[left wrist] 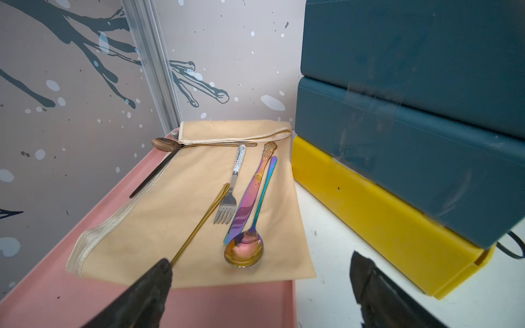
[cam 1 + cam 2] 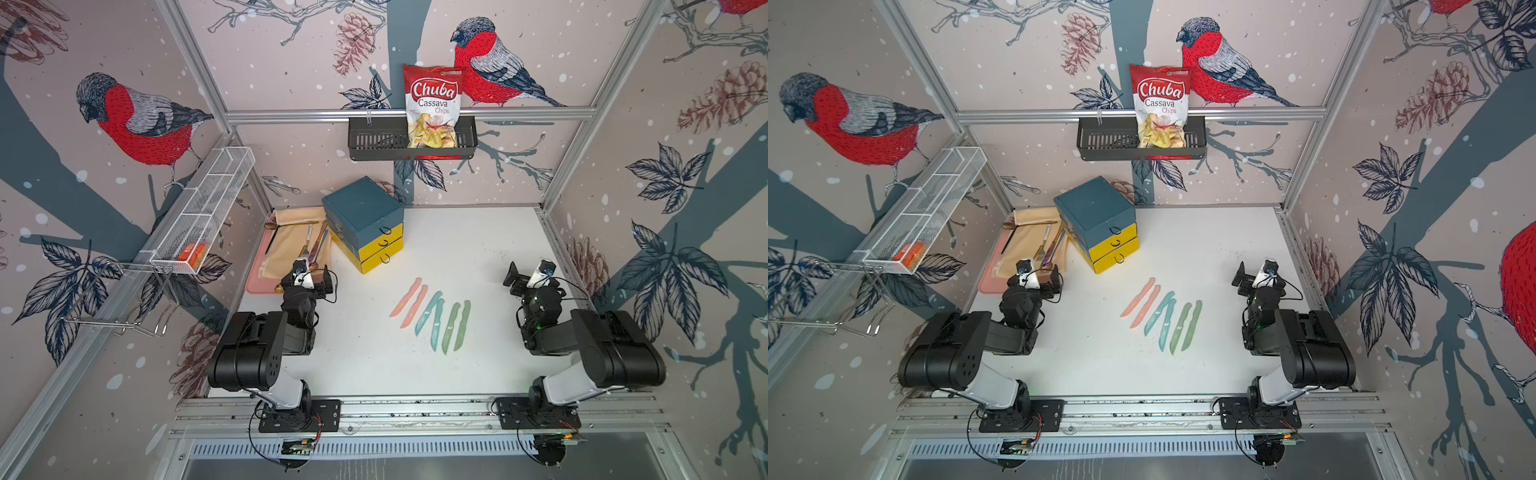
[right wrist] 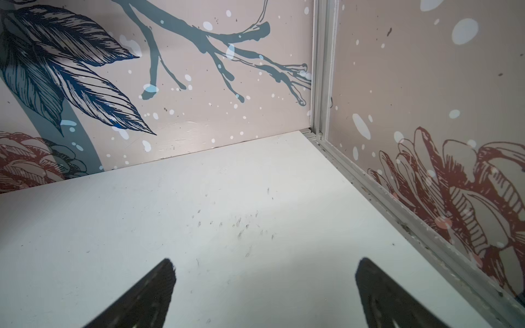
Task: Place the fruit knives into the drawer by color
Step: Open the drawer in the storage box.
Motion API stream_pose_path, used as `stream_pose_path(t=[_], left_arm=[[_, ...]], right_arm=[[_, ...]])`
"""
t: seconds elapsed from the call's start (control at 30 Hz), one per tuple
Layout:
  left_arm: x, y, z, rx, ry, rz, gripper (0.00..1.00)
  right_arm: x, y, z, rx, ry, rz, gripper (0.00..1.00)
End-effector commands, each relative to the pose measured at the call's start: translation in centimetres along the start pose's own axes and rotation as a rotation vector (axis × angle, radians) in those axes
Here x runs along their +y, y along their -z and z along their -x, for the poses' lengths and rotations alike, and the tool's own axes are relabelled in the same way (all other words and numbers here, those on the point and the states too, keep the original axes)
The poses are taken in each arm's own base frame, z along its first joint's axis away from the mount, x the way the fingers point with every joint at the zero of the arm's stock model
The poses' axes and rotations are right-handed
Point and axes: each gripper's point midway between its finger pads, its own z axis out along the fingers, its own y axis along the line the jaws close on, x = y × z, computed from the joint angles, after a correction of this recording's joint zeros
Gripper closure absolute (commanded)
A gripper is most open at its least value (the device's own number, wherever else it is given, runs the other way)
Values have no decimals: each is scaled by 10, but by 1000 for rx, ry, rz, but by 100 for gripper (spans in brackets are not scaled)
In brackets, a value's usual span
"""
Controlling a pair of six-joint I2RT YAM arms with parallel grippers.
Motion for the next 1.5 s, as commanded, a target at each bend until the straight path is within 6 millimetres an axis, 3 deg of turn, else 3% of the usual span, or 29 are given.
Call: stream_pose_path(t=[0.0, 1.0, 1.17, 1.33, 1.47], left_arm=[[1, 0, 8, -32, 7, 5, 1], [-1, 3, 11, -48, 5, -1, 3], [-8, 0, 30, -32, -32, 5, 3], [-34, -8, 69, 12, -43, -47, 3], [-51, -15, 105, 84, 94, -84, 3]], right_arm=[[3, 0, 4, -15, 4, 10, 0], [-2, 1, 6, -21, 5, -37, 0], [-3, -7, 17, 12, 24, -97, 0], [5, -13, 40, 36, 73, -216, 0], [48, -19, 69, 86, 46, -181, 0]])
